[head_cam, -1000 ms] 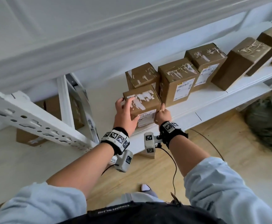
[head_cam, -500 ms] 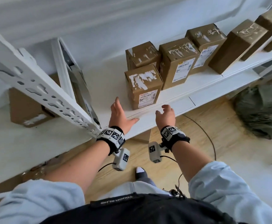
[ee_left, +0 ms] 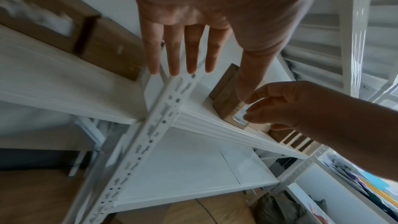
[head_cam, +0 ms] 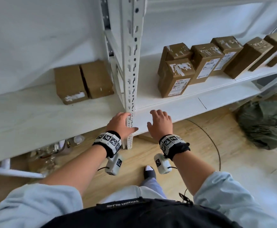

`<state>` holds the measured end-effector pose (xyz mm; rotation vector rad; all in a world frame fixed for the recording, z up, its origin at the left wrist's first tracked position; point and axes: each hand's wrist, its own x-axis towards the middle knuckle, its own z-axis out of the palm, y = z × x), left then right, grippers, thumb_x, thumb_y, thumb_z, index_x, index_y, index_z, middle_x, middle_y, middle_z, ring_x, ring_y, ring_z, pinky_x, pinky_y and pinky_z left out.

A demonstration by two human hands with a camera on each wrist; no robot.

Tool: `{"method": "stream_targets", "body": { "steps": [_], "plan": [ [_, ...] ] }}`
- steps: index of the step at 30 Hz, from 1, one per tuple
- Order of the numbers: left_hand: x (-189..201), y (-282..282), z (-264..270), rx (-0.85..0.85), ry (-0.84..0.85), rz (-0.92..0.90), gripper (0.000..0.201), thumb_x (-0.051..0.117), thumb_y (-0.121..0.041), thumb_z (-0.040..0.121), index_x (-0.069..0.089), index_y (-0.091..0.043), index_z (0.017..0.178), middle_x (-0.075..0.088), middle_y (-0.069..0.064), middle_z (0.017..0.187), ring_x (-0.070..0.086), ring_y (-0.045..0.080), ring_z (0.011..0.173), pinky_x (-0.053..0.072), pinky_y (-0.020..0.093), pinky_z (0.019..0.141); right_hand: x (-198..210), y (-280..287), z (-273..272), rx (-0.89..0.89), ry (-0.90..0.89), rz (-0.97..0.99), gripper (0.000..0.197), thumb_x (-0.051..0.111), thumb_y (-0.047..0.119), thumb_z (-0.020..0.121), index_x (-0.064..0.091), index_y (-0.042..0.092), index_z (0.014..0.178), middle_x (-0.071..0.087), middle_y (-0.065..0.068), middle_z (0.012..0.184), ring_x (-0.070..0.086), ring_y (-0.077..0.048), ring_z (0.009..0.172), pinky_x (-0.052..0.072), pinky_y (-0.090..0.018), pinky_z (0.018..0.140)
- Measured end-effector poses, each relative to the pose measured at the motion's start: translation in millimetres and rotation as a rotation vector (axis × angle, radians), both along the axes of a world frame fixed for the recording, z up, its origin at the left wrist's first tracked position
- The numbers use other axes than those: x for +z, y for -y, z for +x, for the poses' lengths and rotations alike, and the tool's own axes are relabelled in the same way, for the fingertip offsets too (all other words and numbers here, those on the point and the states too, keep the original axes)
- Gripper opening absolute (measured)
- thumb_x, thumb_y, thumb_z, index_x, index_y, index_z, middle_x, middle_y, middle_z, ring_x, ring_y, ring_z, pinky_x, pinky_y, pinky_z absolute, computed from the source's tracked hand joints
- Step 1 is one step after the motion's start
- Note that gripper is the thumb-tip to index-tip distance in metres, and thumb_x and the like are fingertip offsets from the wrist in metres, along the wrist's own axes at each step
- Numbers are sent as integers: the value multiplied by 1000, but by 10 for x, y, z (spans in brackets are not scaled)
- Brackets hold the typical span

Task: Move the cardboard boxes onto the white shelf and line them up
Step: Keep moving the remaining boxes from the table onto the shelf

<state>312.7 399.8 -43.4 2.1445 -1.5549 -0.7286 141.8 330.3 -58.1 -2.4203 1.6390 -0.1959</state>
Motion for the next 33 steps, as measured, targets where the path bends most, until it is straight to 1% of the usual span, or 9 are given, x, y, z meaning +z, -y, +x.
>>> {"method": "stream_targets", "body": {
  "steps": [7,10,13,19,21,25,27,30,33],
  "plan": [
    [128,-727,864,165,43,-12,68,78,-46,79,53,-21,137,51,1,141,51,22,126,41,33,103,176,-579,954,173,63,-69,29,58,27,89,63,13,114,63,-7,114,55,-29,108,47,-40,90],
    [140,-844,1213,253,23,-43,73,80,-43,78,48,-22,141,49,1,144,51,21,126,42,33,104,255,-626,1331,231,95,-97,31,61,25,88,63,13,116,63,-6,117,56,-28,110,47,-41,94],
    [137,-833,1557,348,-25,-50,86,81,-46,76,38,-26,148,46,1,147,49,22,129,42,37,106,329,-524,1702,259,101,-102,35,61,25,88,59,13,121,60,-6,122,54,-28,112,44,-40,95],
    [51,-523,2225,474,-120,-63,110,85,-48,70,20,-27,156,40,4,153,45,26,135,42,43,109,372,-101,2439,285,112,-78,44,64,27,88,51,11,127,56,-10,125,53,-32,115,45,-41,92],
    [0,-361,2439,510,-141,-54,114,86,-47,69,16,-26,157,37,5,155,45,27,135,41,44,109,324,77,2690,290,115,-57,49,64,29,88,48,14,132,55,-9,127,52,-31,117,45,-42,94],
    [-154,-12,2821,552,-180,-22,114,86,-40,73,14,-21,158,38,9,154,42,27,138,38,38,110,148,482,3186,318,71,2,58,63,32,88,41,19,140,51,-6,134,48,-29,124,40,-44,105],
    [-251,176,2977,558,-199,18,113,86,-37,74,12,-21,158,35,9,156,39,26,139,35,35,109,42,676,3385,317,54,10,61,63,32,85,42,20,141,52,-6,134,48,-29,124,39,-44,106],
    [-446,467,3204,556,-206,65,117,88,-39,70,12,-24,158,41,8,151,44,27,136,38,36,108,-135,930,3611,322,-8,11,68,69,37,81,41,20,140,51,-6,134,46,-29,123,39,-44,105],
    [-620,703,3367,551,-224,97,122,88,-43,66,8,-29,157,48,6,146,50,26,131,43,40,107,-328,1129,3764,327,-106,42,74,70,41,82,36,19,143,46,-9,140,36,-32,134,32,-46,111]
  ]
}}
